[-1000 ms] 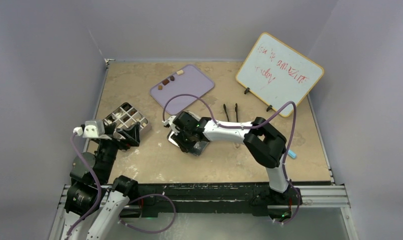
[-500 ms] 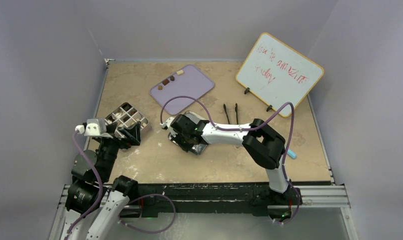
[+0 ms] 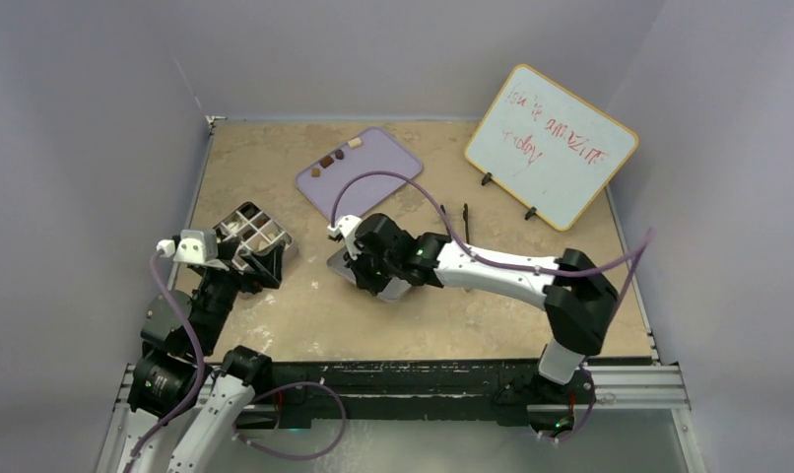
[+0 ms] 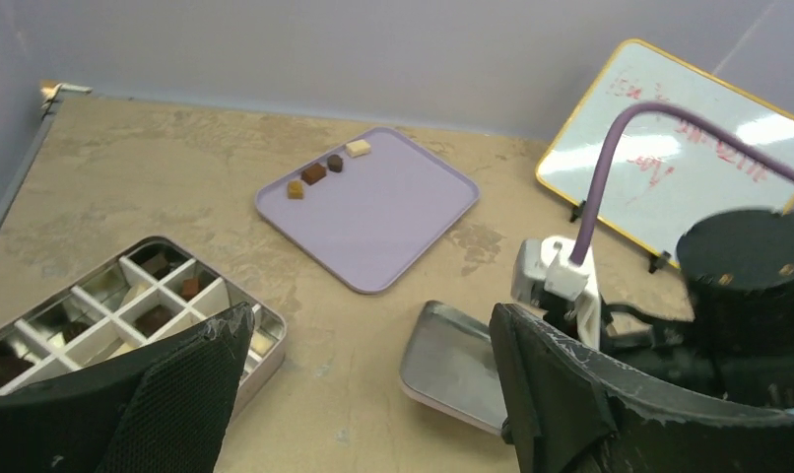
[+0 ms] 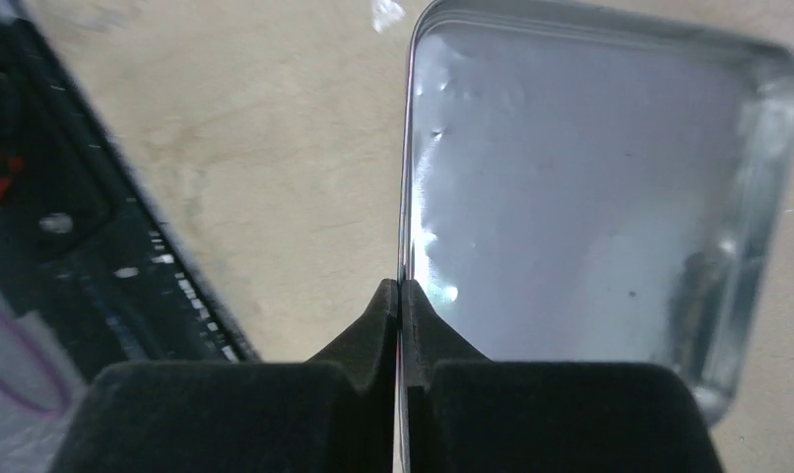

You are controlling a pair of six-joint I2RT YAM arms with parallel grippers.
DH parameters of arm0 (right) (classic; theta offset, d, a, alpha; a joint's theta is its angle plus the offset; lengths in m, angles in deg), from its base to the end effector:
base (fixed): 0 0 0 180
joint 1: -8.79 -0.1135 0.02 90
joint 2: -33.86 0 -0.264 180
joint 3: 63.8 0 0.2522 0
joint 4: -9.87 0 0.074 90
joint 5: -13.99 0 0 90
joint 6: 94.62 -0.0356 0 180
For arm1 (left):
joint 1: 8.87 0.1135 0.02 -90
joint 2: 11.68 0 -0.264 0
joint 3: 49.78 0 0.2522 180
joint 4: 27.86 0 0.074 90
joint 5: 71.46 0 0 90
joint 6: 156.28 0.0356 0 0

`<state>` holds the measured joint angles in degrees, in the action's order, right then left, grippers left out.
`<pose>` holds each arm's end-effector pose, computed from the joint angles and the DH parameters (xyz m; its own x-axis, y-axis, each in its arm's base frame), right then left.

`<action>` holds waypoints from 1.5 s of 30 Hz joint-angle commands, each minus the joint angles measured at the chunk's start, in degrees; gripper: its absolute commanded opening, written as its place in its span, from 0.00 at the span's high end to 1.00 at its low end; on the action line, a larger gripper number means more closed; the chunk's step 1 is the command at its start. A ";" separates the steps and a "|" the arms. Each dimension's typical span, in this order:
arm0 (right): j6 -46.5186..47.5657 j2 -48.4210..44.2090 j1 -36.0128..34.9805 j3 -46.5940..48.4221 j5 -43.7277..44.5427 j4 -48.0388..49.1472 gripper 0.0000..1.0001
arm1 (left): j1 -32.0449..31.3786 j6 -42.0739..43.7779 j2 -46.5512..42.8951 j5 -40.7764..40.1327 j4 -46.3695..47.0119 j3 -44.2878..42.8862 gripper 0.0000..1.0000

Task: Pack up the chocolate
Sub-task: Pick up the box lid from the center of the board.

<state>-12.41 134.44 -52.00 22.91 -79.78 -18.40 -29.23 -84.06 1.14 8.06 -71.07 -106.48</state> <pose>0.1905 0.3455 0.2391 -0.4457 -0.5200 -0.7287 -0.8421 0.5197 0.1442 0.0523 -0.0125 0.3482 -0.0420 -0.3047 -0.9515 0.1667 0.9369 -0.3074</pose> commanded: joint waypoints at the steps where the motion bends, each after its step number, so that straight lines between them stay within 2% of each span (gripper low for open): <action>1: -2.46 -6.82 -0.29 -1.16 -4.82 2.20 1.00 | 0.23 5.89 1.85 10.63 4.05 -3.53 0.13; 4: -3.98 -9.68 -0.05 -1.77 -6.06 2.28 1.00 | 0.23 9.86 5.72 17.65 2.15 -5.84 0.13; 7: -5.18 -12.13 0.85 -2.55 -9.13 2.67 1.00 | 0.23 17.05 9.44 28.38 -0.39 -7.47 0.14; 12: -6.51 -14.83 2.38 -3.31 -13.25 3.10 1.00 | 0.23 36.14 11.37 51.20 -1.63 -5.69 0.33; 16: -7.27 -15.94 3.51 -4.14 -15.61 3.68 1.00 | 0.23 40.89 12.38 58.18 1.08 -3.96 0.37; 18: -7.31 -16.33 3.99 -4.42 -16.06 3.69 1.00 | 0.24 45.27 15.04 61.15 -0.49 -4.20 0.39; 23: -7.76 -16.76 5.24 -5.69 -18.91 4.22 1.00 | 0.07 54.41 20.72 64.03 -4.80 -4.44 0.36; 27: -7.74 -17.25 5.44 -7.05 -19.56 5.62 1.00 | 0.06 54.25 23.13 65.55 -0.96 -2.50 0.35; 31: -7.75 -17.47 5.75 -6.89 -20.22 6.04 1.00 | -0.14 57.38 27.39 66.38 -4.19 -1.79 0.39; 34: -7.78 -17.39 6.16 -6.38 -20.97 5.84 1.00 | -0.99 57.99 28.03 63.53 -3.71 -0.97 0.34; 40: -7.60 -17.23 6.56 -5.41 -22.10 5.36 1.00 | -3.44 58.99 31.52 58.60 -3.51 -0.58 0.35; 45: -7.94 -18.39 6.83 -5.23 -22.08 5.61 1.00 | -9.43 62.60 36.11 54.59 -5.18 0.12 0.35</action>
<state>-19.88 119.57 -45.51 15.85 -100.01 -14.72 -34.94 -25.57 34.47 65.83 -75.69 -107.34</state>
